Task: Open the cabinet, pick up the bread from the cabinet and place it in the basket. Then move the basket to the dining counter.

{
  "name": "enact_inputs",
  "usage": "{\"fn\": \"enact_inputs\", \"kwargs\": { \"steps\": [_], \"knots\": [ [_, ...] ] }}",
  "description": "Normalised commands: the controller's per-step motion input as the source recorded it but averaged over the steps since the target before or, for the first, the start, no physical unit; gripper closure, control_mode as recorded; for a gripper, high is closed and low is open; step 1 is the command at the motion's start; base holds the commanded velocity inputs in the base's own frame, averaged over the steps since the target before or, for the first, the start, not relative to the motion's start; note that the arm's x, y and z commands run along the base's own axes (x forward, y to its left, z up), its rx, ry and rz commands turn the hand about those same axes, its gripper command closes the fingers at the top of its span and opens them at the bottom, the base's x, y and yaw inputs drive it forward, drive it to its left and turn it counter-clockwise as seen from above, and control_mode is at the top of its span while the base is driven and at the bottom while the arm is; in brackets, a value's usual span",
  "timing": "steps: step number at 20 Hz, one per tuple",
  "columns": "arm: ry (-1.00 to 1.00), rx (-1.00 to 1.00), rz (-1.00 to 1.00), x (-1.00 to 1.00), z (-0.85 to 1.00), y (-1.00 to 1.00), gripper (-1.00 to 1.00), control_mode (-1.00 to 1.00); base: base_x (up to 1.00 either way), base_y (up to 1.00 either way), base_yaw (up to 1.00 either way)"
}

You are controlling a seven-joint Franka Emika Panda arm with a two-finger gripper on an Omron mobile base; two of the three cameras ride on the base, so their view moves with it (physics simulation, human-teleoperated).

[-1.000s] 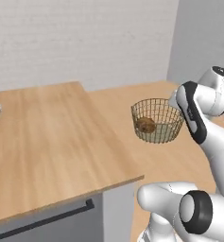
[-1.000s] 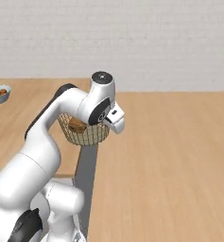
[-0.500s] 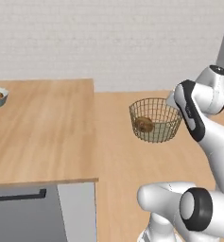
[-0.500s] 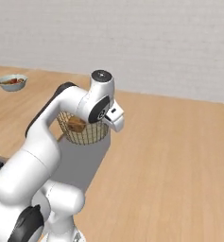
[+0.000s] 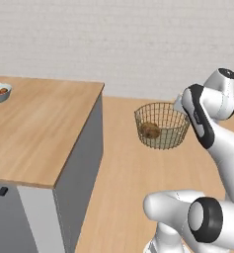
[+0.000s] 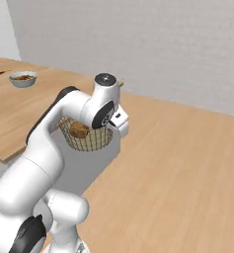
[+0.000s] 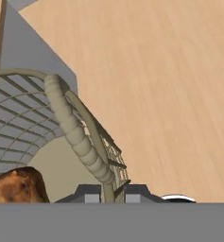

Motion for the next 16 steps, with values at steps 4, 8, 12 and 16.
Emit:
{"fn": "enact_inputs", "kwargs": {
  "steps": [4,8,12,16],
  "knots": [
    [0.0,0.0,0.0,0.0,0.0,0.0,1.0,1.0,0.75,-0.99,0.46],
    [0.0,0.0,0.0,0.0,0.0,0.0,1.0,1.0,0.91,-0.93,0.47],
    [0.0,0.0,0.0,0.0,0.0,0.0,1.0,1.0,0.95,-0.84,0.49],
    [0.0,0.0,0.0,0.0,0.0,0.0,1.0,1.0,0.96,-0.78,0.51]
  ]
}}
